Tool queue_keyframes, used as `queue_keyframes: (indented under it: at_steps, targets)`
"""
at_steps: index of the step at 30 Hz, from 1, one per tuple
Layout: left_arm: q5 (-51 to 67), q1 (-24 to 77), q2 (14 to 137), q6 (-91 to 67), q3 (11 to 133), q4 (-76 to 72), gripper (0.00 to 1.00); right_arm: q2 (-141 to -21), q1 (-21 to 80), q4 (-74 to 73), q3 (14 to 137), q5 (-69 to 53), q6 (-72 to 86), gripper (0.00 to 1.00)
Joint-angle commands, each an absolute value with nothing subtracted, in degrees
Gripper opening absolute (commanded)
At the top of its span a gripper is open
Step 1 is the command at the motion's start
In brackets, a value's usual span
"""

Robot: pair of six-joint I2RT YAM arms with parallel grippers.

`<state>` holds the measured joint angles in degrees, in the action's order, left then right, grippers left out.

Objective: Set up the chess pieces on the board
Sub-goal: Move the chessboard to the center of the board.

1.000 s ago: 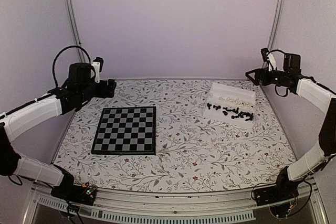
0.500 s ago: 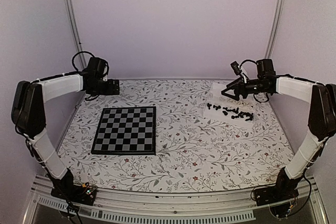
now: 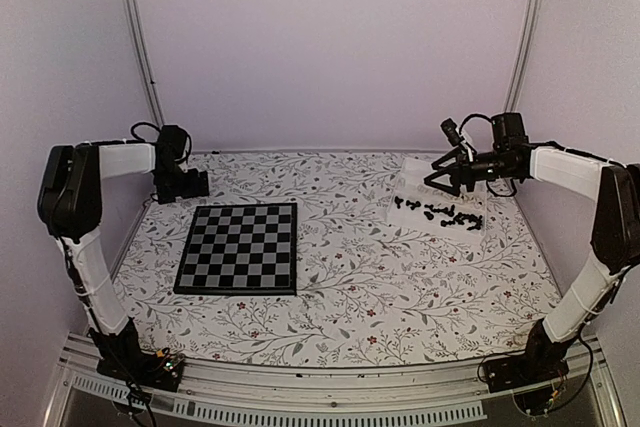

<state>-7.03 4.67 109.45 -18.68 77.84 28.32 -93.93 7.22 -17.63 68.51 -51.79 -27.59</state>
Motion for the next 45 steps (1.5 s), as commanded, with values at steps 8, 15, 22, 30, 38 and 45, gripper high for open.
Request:
queue_keyframes:
  at_steps: [8, 15, 22, 30, 38, 45]
  targets:
    - [6.6, 3.4, 117.9, -18.2, 80.8, 28.5, 0.97, -92.8, 7.4, -21.5, 68.8, -53.7, -32.0, 0.83]
    - [12.4, 7.9, 118.5, -16.6, 79.0, 27.1, 0.90, -93.1, 7.4, -21.6, 68.8, -53.4, -32.6, 0.82]
    - [19.3, 17.8, 120.1, -13.9, 80.0, 25.3, 0.84, -94.8, 7.5, -22.5, 69.4, -53.8, -32.9, 0.81]
    - [19.1, 31.8, 124.8, -12.3, 89.2, 25.0, 0.84, -96.2, 7.4, -22.4, 69.5, -54.1, -32.7, 0.81]
    - [0.5, 38.3, 108.7, -14.8, 84.4, 28.8, 0.88, -96.0, 7.5, -22.5, 69.3, -54.1, -32.8, 0.81]
    - [-4.9, 39.5, 90.1, -32.2, 63.8, 35.8, 0.09, -96.6, 7.4, -23.8, 70.1, -54.6, -33.7, 0.80]
